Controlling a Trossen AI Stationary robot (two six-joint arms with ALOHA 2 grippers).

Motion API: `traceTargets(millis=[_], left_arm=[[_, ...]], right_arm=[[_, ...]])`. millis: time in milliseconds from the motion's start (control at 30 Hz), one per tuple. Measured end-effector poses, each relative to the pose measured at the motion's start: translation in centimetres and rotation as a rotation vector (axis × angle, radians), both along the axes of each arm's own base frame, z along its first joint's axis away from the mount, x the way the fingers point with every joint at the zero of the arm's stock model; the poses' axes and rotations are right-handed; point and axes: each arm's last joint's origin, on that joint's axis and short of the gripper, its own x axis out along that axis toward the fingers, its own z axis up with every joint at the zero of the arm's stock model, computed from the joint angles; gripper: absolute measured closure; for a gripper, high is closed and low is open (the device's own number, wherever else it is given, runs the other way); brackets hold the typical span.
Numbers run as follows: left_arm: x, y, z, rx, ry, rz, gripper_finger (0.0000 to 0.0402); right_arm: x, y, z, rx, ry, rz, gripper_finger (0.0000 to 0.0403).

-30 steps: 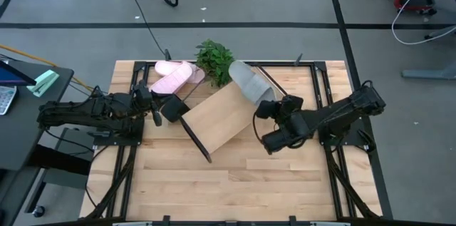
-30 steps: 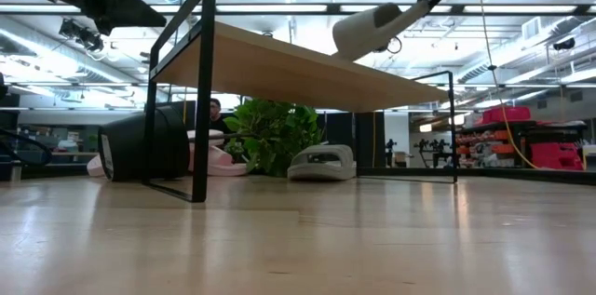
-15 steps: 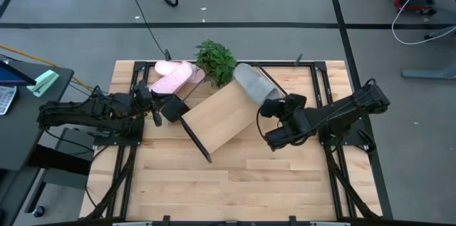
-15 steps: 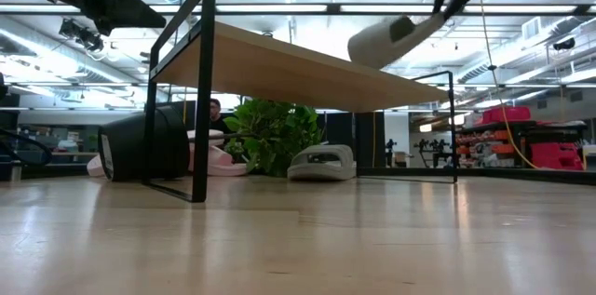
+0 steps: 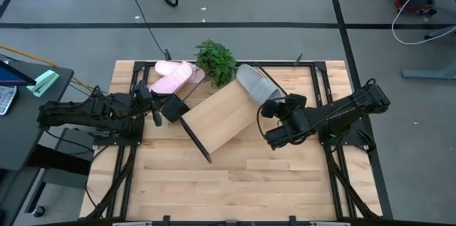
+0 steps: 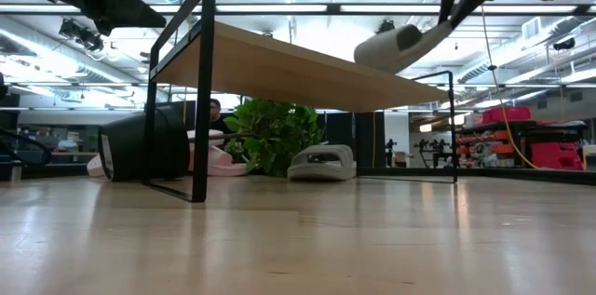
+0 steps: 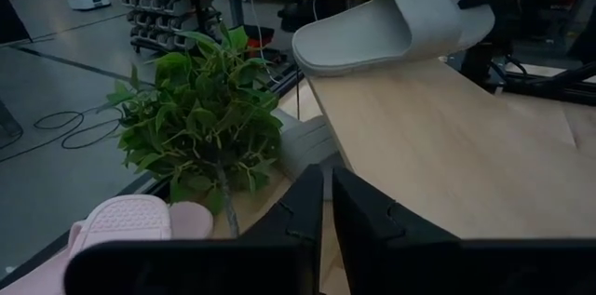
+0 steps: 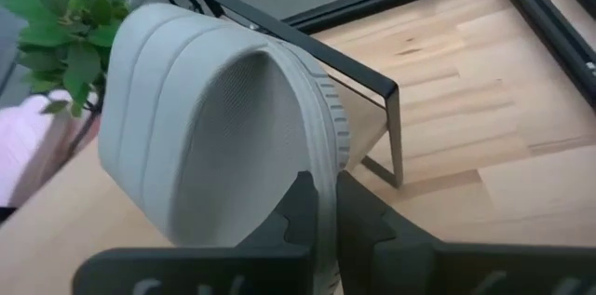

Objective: Pick and place slides into the shelf
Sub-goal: Put the right gray slides on the shelf

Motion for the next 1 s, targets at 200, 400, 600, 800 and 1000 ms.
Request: traceTargets(millis=[200,400,600,800,1000], left_arm=[[0.0,0.0,0.0,0.0,0.0,0.0,0.0371],[0.0,0.0,0.0,0.0,0.0,0.0,0.0378],[0.0,0.0,0.0,0.0,-0.001,0.0,0.0369],[0.0,0.0,0.0,0.0,-0.001,0.0,0.0367],[0.0,0.0,0.0,0.0,-0.001,0.0,0.0378]], right_arm=[[0.0,0.0,-0.1,0.028,0.017,-0.001,0.0358],[-0.3,0.0,-1.2,0.037,0.06,-0.001,0.0358],[-0.3,0.0,-2.2,0.047,0.069,-0.001,0.0347],[-0.3,-0.1,-2.2,0.03,0.072,0.003,0.0319],[-0.2,-0.6,-2.2,0.029,0.072,-0.014,0.0279]])
